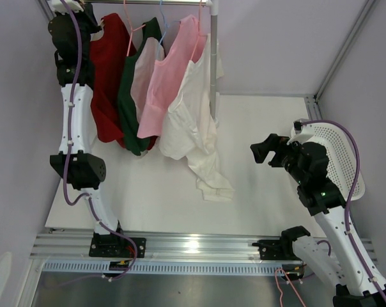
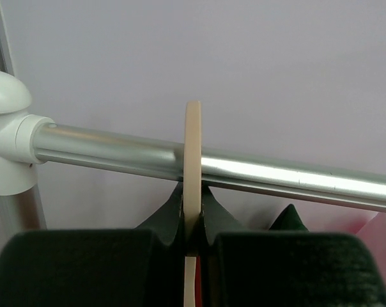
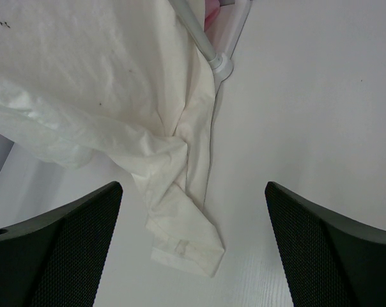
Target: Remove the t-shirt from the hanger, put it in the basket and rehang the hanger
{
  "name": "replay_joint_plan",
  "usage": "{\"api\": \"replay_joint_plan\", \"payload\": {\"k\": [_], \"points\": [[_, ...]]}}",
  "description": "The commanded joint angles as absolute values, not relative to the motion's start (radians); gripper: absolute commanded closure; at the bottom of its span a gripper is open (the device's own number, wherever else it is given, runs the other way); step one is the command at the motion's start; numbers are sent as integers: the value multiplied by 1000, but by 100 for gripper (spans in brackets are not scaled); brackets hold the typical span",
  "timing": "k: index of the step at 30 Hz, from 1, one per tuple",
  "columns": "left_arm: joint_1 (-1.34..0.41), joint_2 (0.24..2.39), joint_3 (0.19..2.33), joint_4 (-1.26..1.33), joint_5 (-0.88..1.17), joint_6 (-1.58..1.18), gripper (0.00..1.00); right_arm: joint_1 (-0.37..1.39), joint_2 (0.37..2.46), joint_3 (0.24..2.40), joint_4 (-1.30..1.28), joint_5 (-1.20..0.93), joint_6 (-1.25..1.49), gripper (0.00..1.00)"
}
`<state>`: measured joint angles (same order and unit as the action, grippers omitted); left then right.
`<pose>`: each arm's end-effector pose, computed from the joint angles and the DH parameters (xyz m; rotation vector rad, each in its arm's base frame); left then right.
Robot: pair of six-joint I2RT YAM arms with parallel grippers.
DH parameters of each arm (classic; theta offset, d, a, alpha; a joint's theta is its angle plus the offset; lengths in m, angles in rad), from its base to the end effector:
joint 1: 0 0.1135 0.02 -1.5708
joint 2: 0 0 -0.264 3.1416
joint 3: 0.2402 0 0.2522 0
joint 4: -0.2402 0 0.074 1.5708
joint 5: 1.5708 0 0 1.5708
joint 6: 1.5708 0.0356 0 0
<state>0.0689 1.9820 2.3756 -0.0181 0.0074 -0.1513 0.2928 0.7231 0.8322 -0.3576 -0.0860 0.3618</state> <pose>0.4297 0.0294 0.5450 -0.1249 1.1891 -0.0768 0.1572 0.0506 0.3476 0.0019 1.8520 0.5383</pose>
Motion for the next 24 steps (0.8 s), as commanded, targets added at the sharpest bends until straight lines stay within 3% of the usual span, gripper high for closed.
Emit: {"api": "replay_joint_plan", "payload": {"k": [1, 24], "points": [[75, 1890, 2444, 71, 41, -179, 99, 298, 715, 827, -324, -92, 350, 0], [77, 1592, 2135, 68, 14, -205, 99, 301, 698, 833, -319, -146, 353, 0]]}}
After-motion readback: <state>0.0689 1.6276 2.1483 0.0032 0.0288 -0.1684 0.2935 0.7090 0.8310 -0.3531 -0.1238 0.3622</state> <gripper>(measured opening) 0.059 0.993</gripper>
